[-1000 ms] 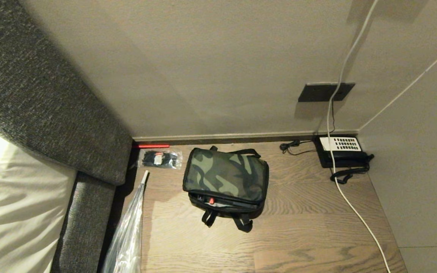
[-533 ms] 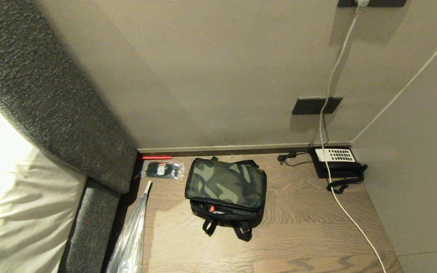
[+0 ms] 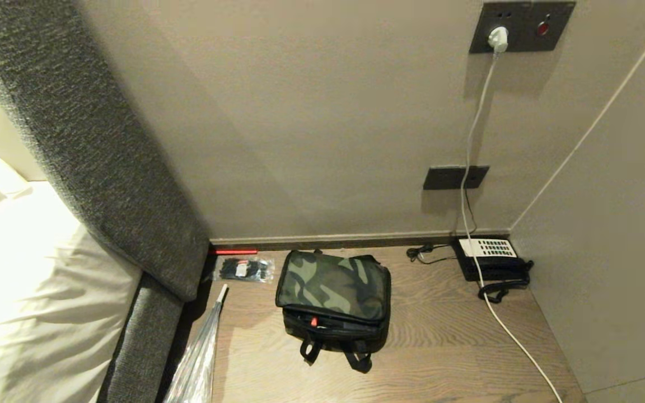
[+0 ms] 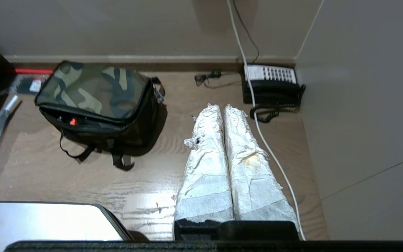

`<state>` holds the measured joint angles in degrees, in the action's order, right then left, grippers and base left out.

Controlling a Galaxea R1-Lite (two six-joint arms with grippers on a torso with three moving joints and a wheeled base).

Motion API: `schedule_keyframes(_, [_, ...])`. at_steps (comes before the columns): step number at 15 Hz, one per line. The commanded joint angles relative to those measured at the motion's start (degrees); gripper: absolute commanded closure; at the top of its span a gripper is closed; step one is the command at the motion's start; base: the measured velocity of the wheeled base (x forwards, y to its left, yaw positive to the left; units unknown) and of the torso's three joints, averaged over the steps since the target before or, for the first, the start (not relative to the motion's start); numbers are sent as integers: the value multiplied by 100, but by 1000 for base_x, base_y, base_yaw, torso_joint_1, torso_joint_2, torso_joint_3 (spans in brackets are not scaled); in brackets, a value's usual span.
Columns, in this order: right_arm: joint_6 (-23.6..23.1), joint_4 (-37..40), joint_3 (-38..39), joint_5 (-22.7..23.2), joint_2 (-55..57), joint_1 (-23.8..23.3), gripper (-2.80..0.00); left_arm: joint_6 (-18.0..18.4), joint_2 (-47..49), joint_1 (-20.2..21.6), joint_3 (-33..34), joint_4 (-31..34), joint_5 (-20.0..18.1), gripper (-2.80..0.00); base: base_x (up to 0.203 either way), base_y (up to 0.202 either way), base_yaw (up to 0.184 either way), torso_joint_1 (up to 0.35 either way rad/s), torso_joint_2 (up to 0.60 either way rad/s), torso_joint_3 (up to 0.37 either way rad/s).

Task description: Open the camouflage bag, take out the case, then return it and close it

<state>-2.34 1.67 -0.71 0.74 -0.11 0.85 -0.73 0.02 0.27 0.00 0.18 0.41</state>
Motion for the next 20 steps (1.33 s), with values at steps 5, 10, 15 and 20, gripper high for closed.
schedule_keyframes(5, [-12, 0, 3, 5, -13, 3, 0, 3, -10, 0, 18, -1, 3, 0, 0, 0, 0, 2, 3, 199])
schedule_keyframes(10, [-21, 0, 9, 5, -7, 3, 0, -6, -11, 8, 18, -1, 3, 0, 0, 0, 0, 4, 2, 204])
schedule_keyframes(15, [-38, 0, 9, 5, -7, 3, 0, 56, -11, 8, 18, -1, -6, 0, 0, 0, 0, 1, 0, 173])
schedule_keyframes(20, [-30, -9, 9, 5, -7, 3, 0, 56, -11, 8, 18, -1, -6, 0, 0, 0, 0, 0, -1, 24])
